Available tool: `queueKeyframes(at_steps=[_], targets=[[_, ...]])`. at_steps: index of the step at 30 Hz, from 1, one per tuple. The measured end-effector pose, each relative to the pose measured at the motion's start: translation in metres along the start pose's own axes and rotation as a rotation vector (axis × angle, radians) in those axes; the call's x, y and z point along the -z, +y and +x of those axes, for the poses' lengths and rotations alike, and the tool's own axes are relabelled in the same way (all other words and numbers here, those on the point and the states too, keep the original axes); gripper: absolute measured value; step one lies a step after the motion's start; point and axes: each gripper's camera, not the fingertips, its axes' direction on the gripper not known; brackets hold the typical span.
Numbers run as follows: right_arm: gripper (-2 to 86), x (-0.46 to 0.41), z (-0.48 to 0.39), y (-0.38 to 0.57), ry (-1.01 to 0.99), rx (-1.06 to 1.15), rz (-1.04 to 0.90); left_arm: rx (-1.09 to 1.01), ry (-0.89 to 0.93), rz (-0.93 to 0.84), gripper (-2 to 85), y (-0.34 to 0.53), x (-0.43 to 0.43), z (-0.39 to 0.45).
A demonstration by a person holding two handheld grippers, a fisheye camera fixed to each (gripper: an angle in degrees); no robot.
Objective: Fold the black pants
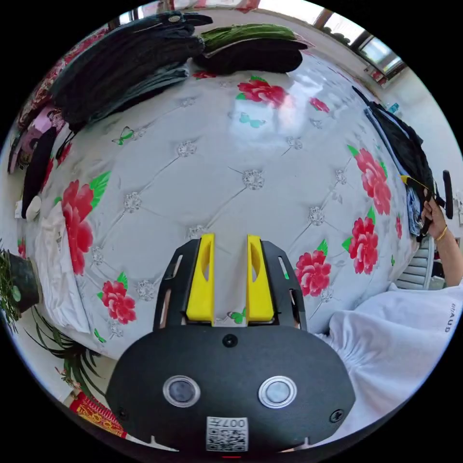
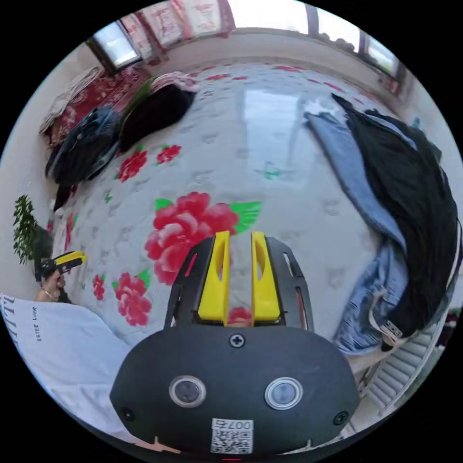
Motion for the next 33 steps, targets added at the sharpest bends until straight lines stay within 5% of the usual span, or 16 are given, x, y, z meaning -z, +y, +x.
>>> queueKeyframes(at_steps=[9, 19, 26, 31, 33], targets=[[8.3, 0.083, 0.225, 0.031, 0.360, -0.508, 0.116, -0.082, -0.044, -0.117, 7.5, -0.031, -0.015, 0.022], [4.8, 0.062, 0.248, 0.041, 0.409, -0.445, -0.037, 0.028, -0.118, -0.115, 5.6, -0.018, -0.011, 0.036], [0.5, 0.180, 0.192, 0.087, -0.143, -0.265, 0.364, 0.041, -0.102, -0.118, 2.2, 0.001, 0.003, 0.031], [0.1, 0.212, 0.068, 0.117, -0.307, 0.016, 0.334, 0.021, 0.209, 0.095, 0.5, 0.037, 0.041, 0.045], [0.0, 0.216, 0.001, 0.138, -0.550, 0.123, 0.338, -0.052, 0.299, 0.161, 2.5, 0.050, 0.060, 0.059]])
